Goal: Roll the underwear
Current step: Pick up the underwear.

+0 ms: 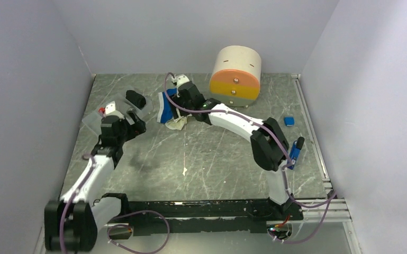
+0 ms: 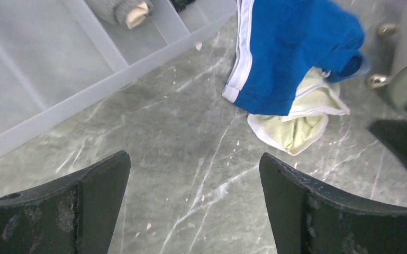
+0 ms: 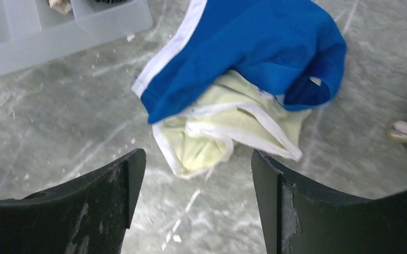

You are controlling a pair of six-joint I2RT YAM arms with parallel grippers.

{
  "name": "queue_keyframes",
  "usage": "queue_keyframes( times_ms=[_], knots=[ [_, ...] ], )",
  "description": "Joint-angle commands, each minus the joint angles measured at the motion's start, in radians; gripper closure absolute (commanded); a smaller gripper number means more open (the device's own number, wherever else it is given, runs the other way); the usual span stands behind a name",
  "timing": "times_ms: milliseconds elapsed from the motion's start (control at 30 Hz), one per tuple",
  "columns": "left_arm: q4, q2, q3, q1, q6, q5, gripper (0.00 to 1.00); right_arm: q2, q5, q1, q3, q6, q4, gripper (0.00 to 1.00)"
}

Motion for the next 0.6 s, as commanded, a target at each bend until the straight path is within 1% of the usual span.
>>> queue_keyframes(
  times_ms=[0, 67, 167, 267, 367, 433, 500, 533, 567],
  knots=[
    [-0.127, -0.188, -0.054, 0.000, -0.076, -0.124, 0.03, 0.130, -0.001, -0.005, 0.116, 0.107, 0.073, 0.23],
    [-0.177, -0.239, -0.058, 0.001, -0.093, -0.128, 0.03, 0.181, 0.007, -0.003, 0.171, 0.156, 0.067, 0.23],
    [-0.208, -0.280, -0.062, 0.001, -0.096, -0.119, 0.03, 0.244, 0.015, 0.001, 0.234, 0.212, 0.073, 0.23],
    [-0.224, -0.292, -0.062, 0.001, -0.086, -0.107, 0.04, 0.303, 0.019, 0.008, 0.309, 0.235, 0.057, 0.25],
    [-0.239, -0.287, -0.056, 0.000, -0.080, -0.092, 0.03, 0.354, 0.017, 0.014, 0.374, 0.249, 0.037, 0.30],
    [-0.242, -0.288, -0.056, 0.001, -0.079, -0.083, 0.03, 0.390, 0.030, 0.015, 0.419, 0.256, 0.009, 0.36],
    [-0.243, -0.292, -0.058, 0.001, -0.078, -0.073, 0.03, 0.409, 0.033, 0.015, 0.456, 0.251, -0.017, 0.50],
    [-0.242, -0.293, -0.058, 0.001, -0.075, -0.067, 0.03, 0.405, 0.032, 0.018, 0.448, 0.242, -0.002, 0.54],
    [-0.241, -0.296, -0.059, 0.002, -0.072, -0.061, 0.04, 0.382, 0.030, 0.021, 0.425, 0.232, 0.016, 0.65]
  ],
)
